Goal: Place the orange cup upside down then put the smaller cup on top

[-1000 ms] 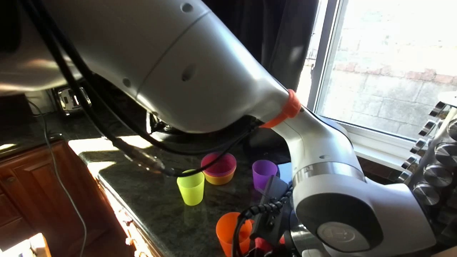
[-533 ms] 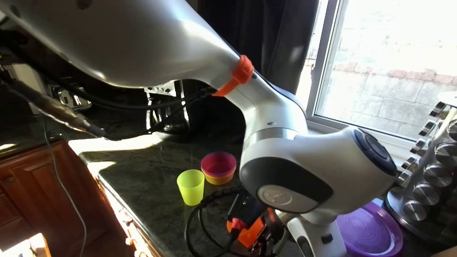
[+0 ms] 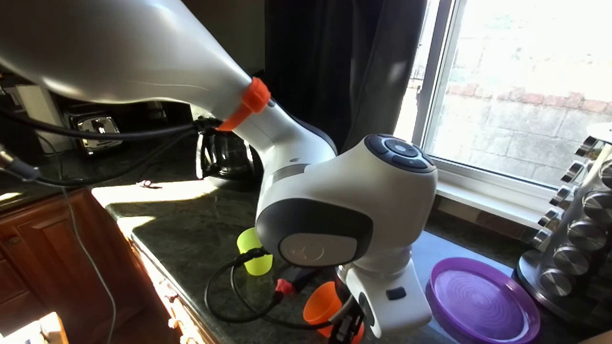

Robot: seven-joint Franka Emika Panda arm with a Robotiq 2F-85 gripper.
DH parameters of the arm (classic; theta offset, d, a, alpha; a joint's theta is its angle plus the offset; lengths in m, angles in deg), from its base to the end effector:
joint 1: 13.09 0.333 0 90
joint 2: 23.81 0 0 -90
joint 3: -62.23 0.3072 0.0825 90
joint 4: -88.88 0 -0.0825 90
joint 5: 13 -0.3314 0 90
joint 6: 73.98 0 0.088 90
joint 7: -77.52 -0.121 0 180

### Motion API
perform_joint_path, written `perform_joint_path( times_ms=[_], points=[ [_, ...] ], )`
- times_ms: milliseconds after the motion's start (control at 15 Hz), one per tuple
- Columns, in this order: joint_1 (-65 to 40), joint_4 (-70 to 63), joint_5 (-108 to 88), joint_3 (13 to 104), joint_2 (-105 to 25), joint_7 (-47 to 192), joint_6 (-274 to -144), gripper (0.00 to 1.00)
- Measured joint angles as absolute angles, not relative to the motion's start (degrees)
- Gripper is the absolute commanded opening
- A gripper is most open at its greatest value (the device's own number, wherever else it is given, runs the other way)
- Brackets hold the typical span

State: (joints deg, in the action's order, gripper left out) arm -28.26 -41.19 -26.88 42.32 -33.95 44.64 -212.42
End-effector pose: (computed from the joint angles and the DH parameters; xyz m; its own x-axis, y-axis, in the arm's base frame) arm 0.4079 -0.2816 0.3006 0.2066 -0.9757 -0.0727 -0.9770 -0.2018 -0.0685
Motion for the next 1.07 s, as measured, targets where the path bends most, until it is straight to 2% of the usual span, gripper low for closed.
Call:
perform_joint_path(
  times_ms=[333,400,467,667,1067],
  points=[
    [-28.0,-43.47,-17.54,41.64,-32.03,35.42,-212.42,0.43],
    [-28.0,-43.65,-16.08,41.57,-31.89,34.0,-212.42,0.54],
    [-28.0,-43.76,-15.02,41.57,-31.8,32.91,-212.41,0.92],
    [-28.0,-43.91,-14.0,41.58,-31.78,31.45,-212.28,1.0],
    [-28.5,-43.95,-19.05,41.72,-32.25,34.53,-211.26,1.0]
  ],
)
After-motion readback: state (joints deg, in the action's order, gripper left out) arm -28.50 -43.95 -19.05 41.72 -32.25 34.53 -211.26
